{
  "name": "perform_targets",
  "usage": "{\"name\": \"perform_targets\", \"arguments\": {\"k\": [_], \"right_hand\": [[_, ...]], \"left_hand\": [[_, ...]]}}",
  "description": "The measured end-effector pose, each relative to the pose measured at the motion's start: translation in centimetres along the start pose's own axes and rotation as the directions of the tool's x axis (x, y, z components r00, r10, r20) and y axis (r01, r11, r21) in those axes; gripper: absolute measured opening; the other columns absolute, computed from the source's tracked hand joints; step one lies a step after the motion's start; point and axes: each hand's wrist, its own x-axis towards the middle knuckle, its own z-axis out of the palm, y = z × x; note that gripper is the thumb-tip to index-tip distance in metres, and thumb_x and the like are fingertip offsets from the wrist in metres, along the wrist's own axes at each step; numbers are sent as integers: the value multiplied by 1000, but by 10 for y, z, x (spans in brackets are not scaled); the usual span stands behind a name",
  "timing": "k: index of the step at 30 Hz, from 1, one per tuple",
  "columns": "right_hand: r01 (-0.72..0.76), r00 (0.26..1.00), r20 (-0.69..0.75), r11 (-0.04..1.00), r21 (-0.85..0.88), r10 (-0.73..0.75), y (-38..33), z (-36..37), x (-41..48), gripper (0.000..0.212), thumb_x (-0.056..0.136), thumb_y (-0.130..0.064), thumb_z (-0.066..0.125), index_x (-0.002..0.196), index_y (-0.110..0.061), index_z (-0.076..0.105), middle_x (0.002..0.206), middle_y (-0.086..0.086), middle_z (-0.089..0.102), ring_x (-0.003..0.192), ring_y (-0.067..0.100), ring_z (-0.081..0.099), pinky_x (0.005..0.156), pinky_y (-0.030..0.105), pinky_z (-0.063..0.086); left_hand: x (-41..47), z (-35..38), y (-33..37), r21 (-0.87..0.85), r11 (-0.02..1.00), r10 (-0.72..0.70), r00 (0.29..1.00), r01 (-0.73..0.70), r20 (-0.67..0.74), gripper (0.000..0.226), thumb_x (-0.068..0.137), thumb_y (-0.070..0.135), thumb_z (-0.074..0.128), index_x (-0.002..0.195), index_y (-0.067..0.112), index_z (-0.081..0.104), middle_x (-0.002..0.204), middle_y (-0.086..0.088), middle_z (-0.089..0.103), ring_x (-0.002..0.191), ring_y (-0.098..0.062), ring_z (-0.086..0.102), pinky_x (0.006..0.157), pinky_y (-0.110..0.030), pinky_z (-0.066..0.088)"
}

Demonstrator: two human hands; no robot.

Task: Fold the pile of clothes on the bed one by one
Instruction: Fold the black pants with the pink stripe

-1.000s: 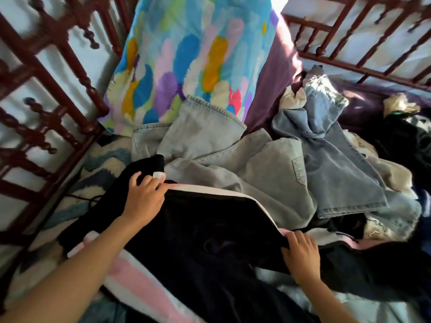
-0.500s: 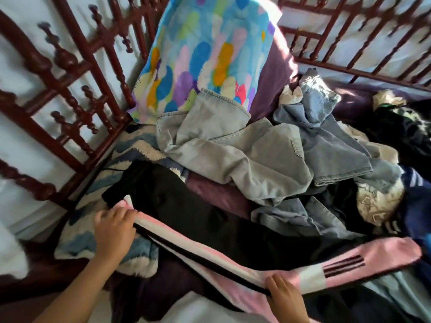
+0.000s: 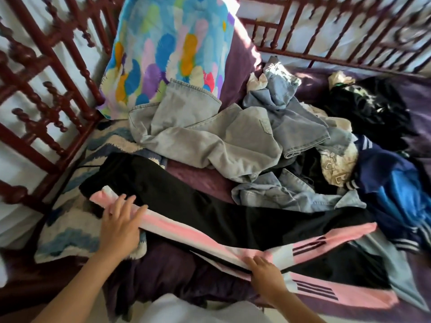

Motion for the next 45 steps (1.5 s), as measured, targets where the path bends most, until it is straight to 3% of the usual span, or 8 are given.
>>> {"name": "perform_targets", "arguments": {"k": [4,11,13,18,31,34,39,45], "right_hand": [[-84,995,60,996,7,83,18,11,0,54,91,-14,40,143,-28,29,141,0,38,128,20,34,100,35,32],[-164,986,9,986,23,164,42,10,-2,37,91,-18,40,128,-17,48,129,4,53,119,24,47,99,35,33],[-156,987,54,985,78,153,43,6,-8,32,90,-25,43,118,-14,51,121,9,59,110,28,54,92,35,40],[29,991,129,994,108,-43,42,10,-24,30,87,-32,46,110,-13,50,110,14,62,100,33,58,79,36,42],[-247,963,126,968,47,239,199,22,-34,49,90,-30,50,137,-21,40,139,4,41,129,23,36,101,37,33],[-477,865,11,814,331,502,229,15,-28,47,91,-23,49,137,-17,40,136,11,40,125,30,38,97,38,36],[-383,570,158,90,919,807,275,-4,-2,49,90,-19,53,135,-7,38,134,20,43,117,36,48,90,35,40],[-201,529,261,-179,963,808,309,-20,21,55,90,-15,56,140,-15,32,131,17,49,112,31,54,87,34,47]], "left_hand": [[-9,9,69,-72,963,268,952,-259,150,53,32,6,82,84,11,76,93,-15,71,91,-37,68,72,-59,51],[-7,19,142,-245,883,465,820,-401,332,39,19,17,89,53,21,68,51,3,60,49,-15,60,49,-20,50],[-4,17,149,-214,879,477,781,-427,402,35,30,18,88,60,19,70,61,2,64,57,-15,62,52,-18,49],[-14,27,157,-181,886,439,646,-427,624,48,88,5,36,134,19,44,138,-1,43,129,-20,36,103,-34,30],[-14,26,295,-189,839,506,605,-509,615,40,94,18,42,134,18,39,130,-7,46,120,-27,44,98,-39,33],[-18,30,314,-203,841,505,596,-501,624,41,92,17,44,132,19,43,126,-7,50,117,-24,48,96,-35,35],[-20,21,332,-192,860,487,647,-472,587,46,19,33,84,63,34,71,52,-3,58,46,-6,57,45,-13,42],[-22,25,342,-178,867,477,675,-465,562,49,9,26,85,56,25,70,49,5,59,43,-7,58,43,-13,43]]}}
